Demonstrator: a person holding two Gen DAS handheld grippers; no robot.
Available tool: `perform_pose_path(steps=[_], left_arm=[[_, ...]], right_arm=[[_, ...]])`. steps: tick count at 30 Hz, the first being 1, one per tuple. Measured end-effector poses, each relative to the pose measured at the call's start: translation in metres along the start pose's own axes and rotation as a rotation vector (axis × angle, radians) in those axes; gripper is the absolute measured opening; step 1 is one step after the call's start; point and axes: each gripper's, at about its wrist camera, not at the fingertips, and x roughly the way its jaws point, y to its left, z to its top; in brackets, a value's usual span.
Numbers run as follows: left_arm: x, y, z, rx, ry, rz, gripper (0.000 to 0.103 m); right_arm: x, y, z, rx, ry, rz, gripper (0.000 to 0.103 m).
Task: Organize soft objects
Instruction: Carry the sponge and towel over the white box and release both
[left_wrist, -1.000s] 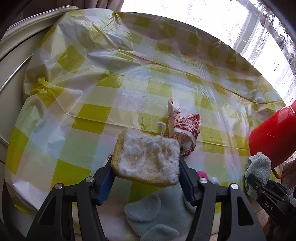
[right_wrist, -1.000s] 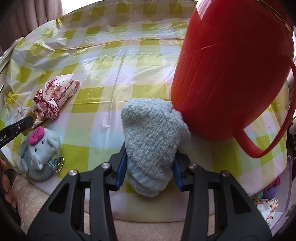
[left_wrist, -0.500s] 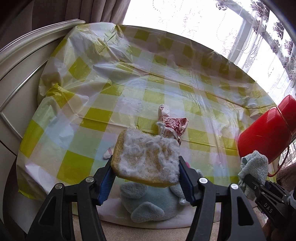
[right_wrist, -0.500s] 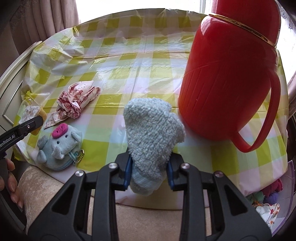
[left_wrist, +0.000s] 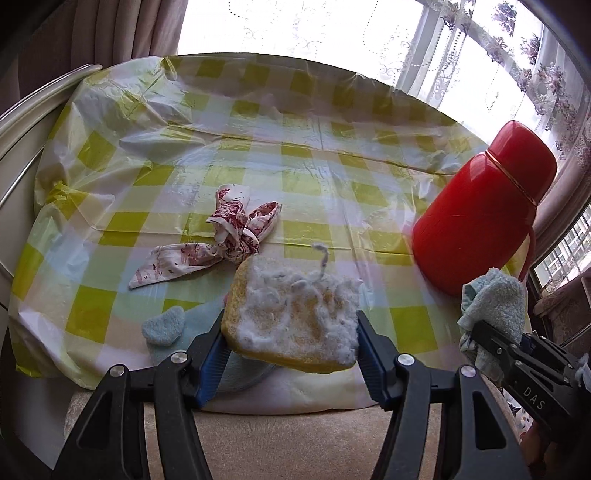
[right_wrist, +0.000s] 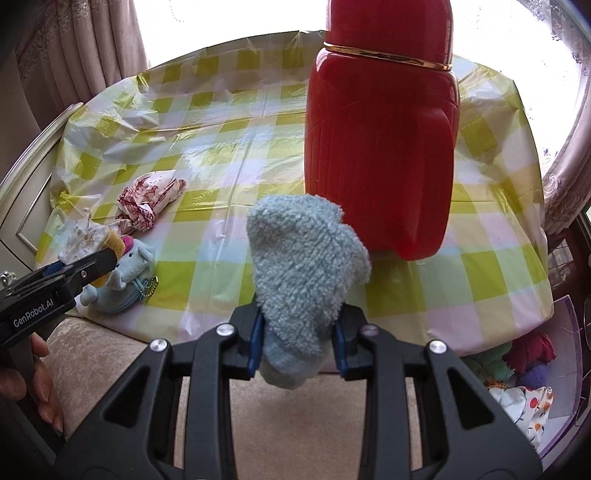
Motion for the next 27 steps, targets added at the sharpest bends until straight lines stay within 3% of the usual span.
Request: perform_pose_path(steps=[13, 27], left_arm=[[-0.003, -0.099, -0.026, 0.183, 0.044, -0.128, 0.063], [-0.014, -0.246, -0.086, 0.470, 0.159, -0.417, 0.063]], right_arm=[[-0.052, -0.091, -0.037, 0.117, -0.030, -0.101, 0.034], [-0.120, -0.220, -0.100, 0.300, -0.006, -0.318, 0.034]])
